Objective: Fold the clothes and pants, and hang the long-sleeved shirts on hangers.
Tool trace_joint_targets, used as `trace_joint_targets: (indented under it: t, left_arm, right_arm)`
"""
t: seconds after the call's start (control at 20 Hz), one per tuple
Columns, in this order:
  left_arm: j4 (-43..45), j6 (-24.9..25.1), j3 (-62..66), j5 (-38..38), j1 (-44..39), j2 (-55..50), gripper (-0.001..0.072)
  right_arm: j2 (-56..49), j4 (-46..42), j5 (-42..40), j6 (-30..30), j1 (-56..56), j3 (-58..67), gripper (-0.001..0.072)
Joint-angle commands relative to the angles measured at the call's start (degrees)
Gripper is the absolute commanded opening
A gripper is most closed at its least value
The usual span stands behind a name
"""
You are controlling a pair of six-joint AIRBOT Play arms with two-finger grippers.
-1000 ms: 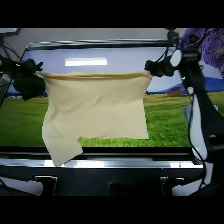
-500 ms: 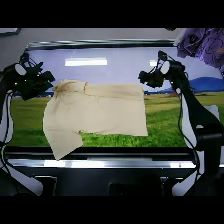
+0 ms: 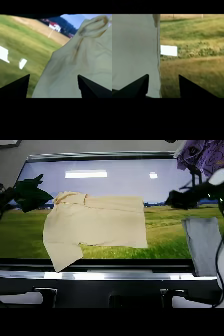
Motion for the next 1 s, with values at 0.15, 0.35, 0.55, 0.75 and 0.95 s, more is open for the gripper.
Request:
trace_joint_targets:
  t: [0.15, 0.35, 0.55, 0.75, 0.95]
  left_arm:
    - [-0.2, 0.1, -24.1, 0.1, 4.1, 14.4, 0.0672]
    - [-0.2, 0.1, -25.5, -0.4, 4.2, 13.9, 0.0672]
    - [-0.2, 0.1, -25.5, -0.4, 4.2, 13.9, 0.0672]
    - [-0.3, 0.1, -25.5, 0.1, 4.2, 13.9, 0.0671]
    - [-0.3, 0.1, -25.5, 0.0, 4.2, 13.9, 0.0672]
  right_arm:
    - [11.5, 17.1, -4.5, -12.6, -7.1, -38.7, 0.0494]
    - [11.5, 24.5, -13.5, -19.0, -7.1, -48.2, 0.0494]
    - [8.7, 27.5, -14.6, -23.4, -7.1, -50.3, 0.0494]
    - [4.7, 30.4, -14.8, -27.0, -7.1, -50.7, 0.0493]
    - [1.4, 35.0, -15.1, -29.0, -7.1, -50.7, 0.0493]
